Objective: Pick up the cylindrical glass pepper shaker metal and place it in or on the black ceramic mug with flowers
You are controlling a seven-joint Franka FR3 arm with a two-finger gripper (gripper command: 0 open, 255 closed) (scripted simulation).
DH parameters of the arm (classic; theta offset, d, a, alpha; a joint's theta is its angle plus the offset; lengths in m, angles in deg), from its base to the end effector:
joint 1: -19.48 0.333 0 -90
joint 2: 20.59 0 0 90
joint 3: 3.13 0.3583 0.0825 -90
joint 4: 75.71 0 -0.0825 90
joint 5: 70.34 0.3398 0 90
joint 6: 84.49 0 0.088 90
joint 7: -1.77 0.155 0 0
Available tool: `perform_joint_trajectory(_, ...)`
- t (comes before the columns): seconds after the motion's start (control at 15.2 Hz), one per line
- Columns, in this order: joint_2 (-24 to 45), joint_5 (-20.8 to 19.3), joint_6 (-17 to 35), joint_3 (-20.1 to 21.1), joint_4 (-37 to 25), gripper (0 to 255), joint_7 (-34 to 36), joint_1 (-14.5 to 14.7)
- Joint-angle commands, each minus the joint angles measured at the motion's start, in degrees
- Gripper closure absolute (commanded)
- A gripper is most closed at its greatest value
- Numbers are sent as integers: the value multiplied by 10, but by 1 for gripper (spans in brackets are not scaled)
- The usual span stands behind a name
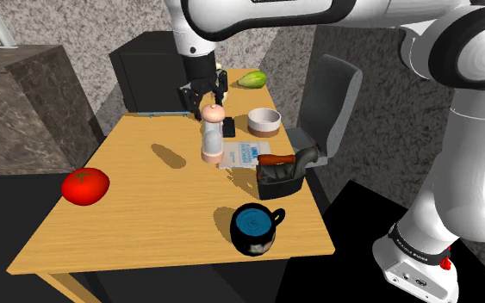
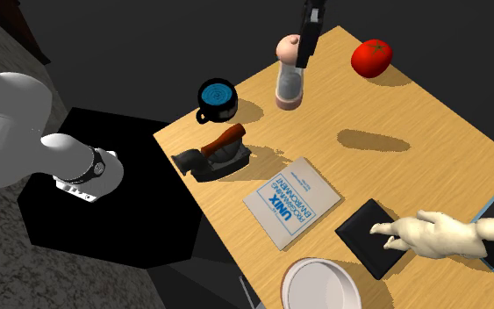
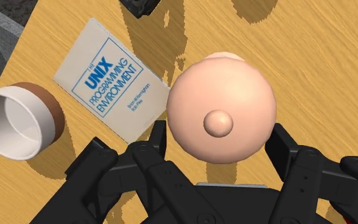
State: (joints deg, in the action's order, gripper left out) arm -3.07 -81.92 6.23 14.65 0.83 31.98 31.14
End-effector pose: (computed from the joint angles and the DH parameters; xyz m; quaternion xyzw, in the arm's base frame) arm 0.5576 0.2460 0.5559 0.9982 -0.0089 0.0079 0.0586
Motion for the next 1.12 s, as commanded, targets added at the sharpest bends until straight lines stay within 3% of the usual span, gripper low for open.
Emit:
perform_joint_trajectory(0.0, -19, 5, -4, 3, 15, 255, 4, 0)
perform_joint_trajectory(0.46, -158, 48, -4, 20, 150, 255, 31, 6)
perform_joint_trajectory(1.06, -312, 107, -49, 43, 253, 255, 72, 34)
